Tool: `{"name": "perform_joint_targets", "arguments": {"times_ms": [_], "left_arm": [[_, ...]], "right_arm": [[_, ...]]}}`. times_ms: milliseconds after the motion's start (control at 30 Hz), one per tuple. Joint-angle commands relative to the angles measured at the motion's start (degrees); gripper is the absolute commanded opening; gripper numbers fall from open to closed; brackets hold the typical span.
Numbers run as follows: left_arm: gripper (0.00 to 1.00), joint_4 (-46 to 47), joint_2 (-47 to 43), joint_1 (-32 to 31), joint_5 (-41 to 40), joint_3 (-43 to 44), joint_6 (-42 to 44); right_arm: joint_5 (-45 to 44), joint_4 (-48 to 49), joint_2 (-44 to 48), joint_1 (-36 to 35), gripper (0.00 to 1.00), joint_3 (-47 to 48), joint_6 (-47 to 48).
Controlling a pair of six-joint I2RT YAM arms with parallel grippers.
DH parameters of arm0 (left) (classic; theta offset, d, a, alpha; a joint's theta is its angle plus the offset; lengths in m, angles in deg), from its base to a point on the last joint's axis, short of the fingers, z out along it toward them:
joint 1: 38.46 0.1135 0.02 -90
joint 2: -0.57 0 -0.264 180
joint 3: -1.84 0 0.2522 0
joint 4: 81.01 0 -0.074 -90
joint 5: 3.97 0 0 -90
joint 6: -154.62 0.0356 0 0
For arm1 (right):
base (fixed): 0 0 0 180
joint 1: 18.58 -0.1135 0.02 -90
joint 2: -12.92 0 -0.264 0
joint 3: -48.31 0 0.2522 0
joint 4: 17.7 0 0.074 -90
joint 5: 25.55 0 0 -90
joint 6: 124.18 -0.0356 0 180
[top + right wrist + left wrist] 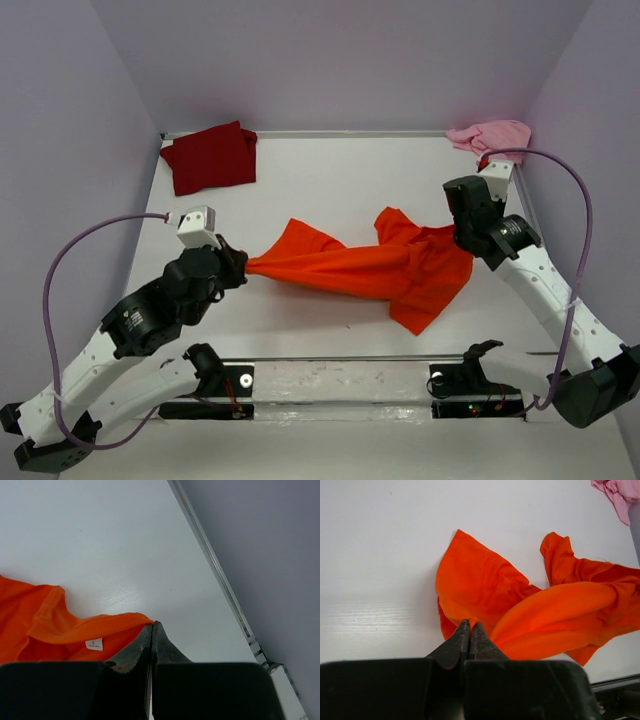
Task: Fold and stack the t-shirts
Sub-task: Flatten the tshirt out
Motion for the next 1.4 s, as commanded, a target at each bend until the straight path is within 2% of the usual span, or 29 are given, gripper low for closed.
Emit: {"name": "perform_joint_targets", "arguments": {"times_ms": [0,200,333,467,567,733,1067,1200,1300,1367], "left_arm": [[0.00,-5.3,-2.2,0.2,-3.5,4.7,-1.1],[0.00,-8.6,-2.3,0.2,-10.9,11.4,1.1],[0.00,-6.1,-0.4,0.3,-12.4,14.7,4.6],[0.00,-1.4,1.6,0.2,-12.1,16.9,8.5],[0.00,2.4,1.9,0.2,-10.2,17.5,10.4],[0.00,5.7,1.1,0.2,-5.8,18.5,11.0],[0.00,9.7,-5.5,0.8,2.4,18.6,10.1],[0.00,12.8,-7.7,4.0,7.9,18.4,12.3],[0.00,13.7,-7.6,13.1,15.9,20.7,15.4],[0.00,14.2,-6.7,17.0,19.0,22.1,17.2]], "right_arm": [[-1.5,0.1,-1.2,1.7,0.00,4.2,0.6],[-0.5,1.8,-1.6,2.2,0.00,10.0,4.0],[4.3,3.7,-0.4,2.2,0.00,11.6,6.9],[12.7,5.5,4.0,2.2,0.00,11.5,8.1],[21.8,8.0,8.1,2.2,0.00,9.0,10.7],[33.4,4.9,15.3,2.2,0.00,10.2,10.6],[45.2,1.4,30.6,2.2,0.00,11.2,11.7],[49.1,2.2,35.1,2.2,0.00,12.6,11.7],[49.8,1.7,34.1,2.2,0.00,15.9,11.1],[50.1,1.8,32.6,2.2,0.00,18.7,10.9]]}}
